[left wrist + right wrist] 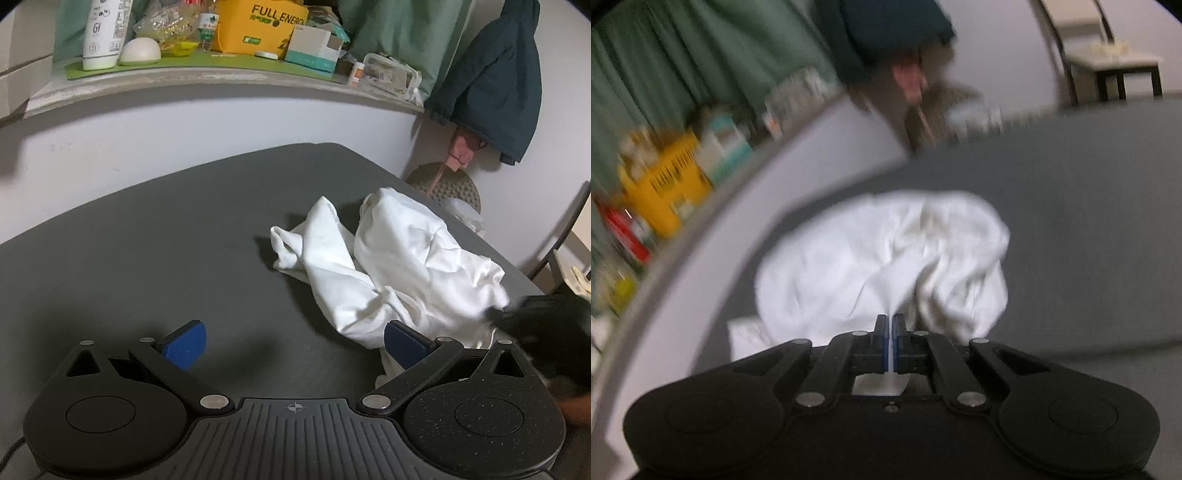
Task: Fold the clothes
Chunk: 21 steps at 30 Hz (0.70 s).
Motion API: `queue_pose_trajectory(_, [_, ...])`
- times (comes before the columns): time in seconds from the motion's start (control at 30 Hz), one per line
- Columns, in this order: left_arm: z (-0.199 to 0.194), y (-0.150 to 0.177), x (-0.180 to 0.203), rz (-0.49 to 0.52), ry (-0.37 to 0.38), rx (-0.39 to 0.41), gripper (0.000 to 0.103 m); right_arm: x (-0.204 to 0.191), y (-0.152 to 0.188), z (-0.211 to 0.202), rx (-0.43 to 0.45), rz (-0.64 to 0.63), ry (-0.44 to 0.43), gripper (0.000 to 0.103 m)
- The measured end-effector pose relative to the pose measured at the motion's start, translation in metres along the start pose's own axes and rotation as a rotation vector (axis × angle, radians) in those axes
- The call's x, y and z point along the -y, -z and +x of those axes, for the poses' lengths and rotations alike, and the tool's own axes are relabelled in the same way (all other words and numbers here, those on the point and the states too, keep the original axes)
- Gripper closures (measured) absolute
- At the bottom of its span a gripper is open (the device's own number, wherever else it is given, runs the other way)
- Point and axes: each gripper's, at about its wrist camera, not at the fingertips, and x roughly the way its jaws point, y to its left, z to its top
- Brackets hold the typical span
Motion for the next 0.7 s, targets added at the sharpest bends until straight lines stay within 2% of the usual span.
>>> queue_pose_trajectory(0.13, [-0.006, 0.000, 0.004, 0.024, 0.042, 0.007, 0.000, 0.019, -0.019, -0.056, 0.132, -0.008, -0.057, 0.101])
queue_pose_trajectory(0.23, [-0.018, 0.002, 0.012, 0.064, 0.151, 0.025, 0.000, 0.048, -0.035, -0.103, 0.219, 0.033, -0.035, 0.101])
queue_pose_trajectory(0.3, [-0.027, 0.004, 0.020, 0.116, 0.231, 0.038, 0.000, 0.077, -0.040, -0.135, 0.266, 0.077, 0.007, 0.101])
queue_pose_trajectory(0.4, [-0.039, 0.009, 0.035, 0.219, 0.257, 0.049, 0.000, 0.125, -0.039, -0.181, 0.328, 0.158, 0.099, 0.102])
queue_pose_trajectory(0.5, [-0.048, 0.013, 0.048, 0.296, 0.274, 0.042, 0.000, 0.175, -0.021, -0.224, 0.393, 0.219, 0.252, 0.102])
queue_pose_trajectory(0.53, [-0.050, 0.014, 0.052, 0.311, 0.276, 0.037, 0.000, 0.191, -0.015, -0.235, 0.393, 0.226, 0.302, 0.102])
queue_pose_trajectory(0.63, [-0.056, 0.018, 0.063, 0.355, 0.281, 0.023, 0.000, 0.225, 0.001, -0.228, 0.212, 0.145, 0.427, 0.096])
queue_pose_trajectory(0.67, [-0.058, 0.019, 0.067, 0.370, 0.283, 0.018, 0.000, 0.224, 0.008, -0.223, 0.165, 0.104, 0.441, 0.086])
queue_pose_trajectory(0.7, [-0.060, 0.020, 0.070, 0.385, 0.284, 0.013, 0.000, 0.217, 0.017, -0.222, 0.157, 0.042, 0.443, 0.066])
